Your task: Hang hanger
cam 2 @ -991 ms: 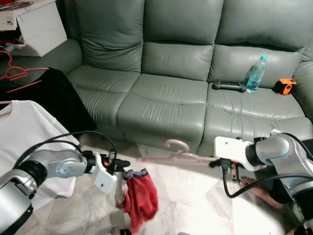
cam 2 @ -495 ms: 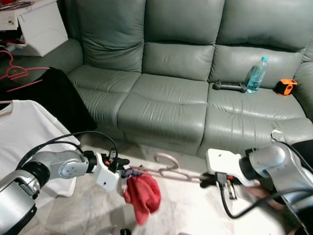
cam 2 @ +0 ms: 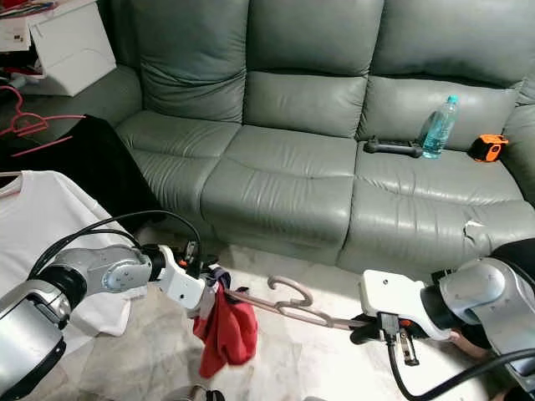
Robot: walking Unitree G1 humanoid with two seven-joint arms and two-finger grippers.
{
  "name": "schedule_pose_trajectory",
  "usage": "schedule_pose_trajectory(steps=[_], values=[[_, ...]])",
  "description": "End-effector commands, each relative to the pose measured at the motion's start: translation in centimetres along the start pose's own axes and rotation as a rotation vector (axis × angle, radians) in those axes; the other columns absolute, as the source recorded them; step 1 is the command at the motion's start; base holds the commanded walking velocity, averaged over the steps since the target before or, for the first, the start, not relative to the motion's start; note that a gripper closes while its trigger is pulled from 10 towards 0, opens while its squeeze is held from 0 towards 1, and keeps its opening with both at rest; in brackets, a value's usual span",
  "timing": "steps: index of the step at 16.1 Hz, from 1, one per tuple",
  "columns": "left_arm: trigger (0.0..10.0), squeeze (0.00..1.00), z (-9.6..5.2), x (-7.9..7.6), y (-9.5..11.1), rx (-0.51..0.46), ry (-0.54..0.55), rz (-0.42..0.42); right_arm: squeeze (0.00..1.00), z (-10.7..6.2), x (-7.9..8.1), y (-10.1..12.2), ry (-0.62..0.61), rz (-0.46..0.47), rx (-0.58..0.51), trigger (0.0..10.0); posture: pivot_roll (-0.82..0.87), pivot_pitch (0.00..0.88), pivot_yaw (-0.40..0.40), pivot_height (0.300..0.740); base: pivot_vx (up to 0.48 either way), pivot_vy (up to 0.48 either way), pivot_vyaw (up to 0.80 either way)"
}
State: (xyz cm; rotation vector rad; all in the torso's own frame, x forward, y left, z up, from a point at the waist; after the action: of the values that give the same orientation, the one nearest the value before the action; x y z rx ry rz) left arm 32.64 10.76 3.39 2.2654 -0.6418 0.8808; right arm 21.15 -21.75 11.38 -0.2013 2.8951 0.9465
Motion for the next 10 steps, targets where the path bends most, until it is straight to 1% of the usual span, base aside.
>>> schedule_pose_trajectory(steps=[1, 2, 4, 5, 6, 7, 8, 10], values=[[10.0, 0.0, -0.7, 1.3, -1.0, 0.044, 0.051, -0.017, 0.0, -0.2, 0.4, 0.5, 0.025, -0.026, 0.007, 10.0, -0.12, 0.045, 0.079, 0.74, 0.0, 0.0, 0.0], [10.0, 0.0, -0.7, 1.3, -1.0, 0.048, 0.05, -0.021, 0.0, -0.2, 0.4, 0.5, 0.024, -0.03, 0.013, 10.0, -0.12, 0.045, 0.079, 0.74, 0.0, 0.0, 0.0], [10.0, 0.0, -1.0, 1.4, -2.1, 0.109, 0.077, -0.065, 0.0, -0.6, 0.4, 0.8, 0.013, -0.029, 0.019, 10.0, -0.12, 0.045, 0.079, 0.74, 0.0, 0.0, 0.0], [10.0, 0.0, -1.1, 1.8, -2.5, 0.14, 0.108, -0.086, 0.0, -0.9, 0.1, 0.3, -0.008, -0.027, 0.051, 10.0, -0.12, 0.045, 0.079, 0.74, 0.0, 0.0, 0.0], [10.0, 0.0, -1.3, 2.4, -3.1, 0.179, 0.15, -0.109, 0.0, -1.3, -0.3, -1.0, -0.052, -0.018, 0.113, 10.0, -0.12, 0.041, 0.077, 0.74, 0.0, 0.0, 0.0], [10.0, 0.0, -1.3, 2.5, -3.3, 0.19, 0.16, -0.116, 0.0, -1.4, -0.5, -1.4, -0.07, -0.011, 0.134, 10.0, -0.13, 0.041, 0.075, 0.74, 0.0, 0.0, 0.0], [10.0, 0.0, -1.3, 2.5, -3.1, 0.179, 0.159, -0.12, 0.0, -1.7, -0.4, -1.9, -0.074, 0.004, 0.154, 10.0, -0.13, 0.04, 0.075, 0.74, 0.0, 0.0, 0.0], [10.0, 0.0, -1.2, 2.5, -3.1, 0.18, 0.156, -0.123, 0.0, -1.8, -0.3, -1.7, -0.078, 0.01, 0.148, 10.0, -0.13, 0.041, 0.076, 0.74, 0.0, 0.0, 0.0]])
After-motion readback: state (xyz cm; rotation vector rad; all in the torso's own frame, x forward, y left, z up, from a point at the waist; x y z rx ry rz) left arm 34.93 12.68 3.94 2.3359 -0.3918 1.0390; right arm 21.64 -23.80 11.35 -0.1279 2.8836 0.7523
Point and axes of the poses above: a point about 5 cm out from each wrist's last joint towards the gripper, its own z axis pointing out of the wrist towards the gripper, its own y axis along the axis of the wrist's last joint, x = y × z, the point moved 4 cm from there along z, pointing out of the wrist towards the gripper, and after that the axes turned 12 degrees about -z, right-handed, at the moved point
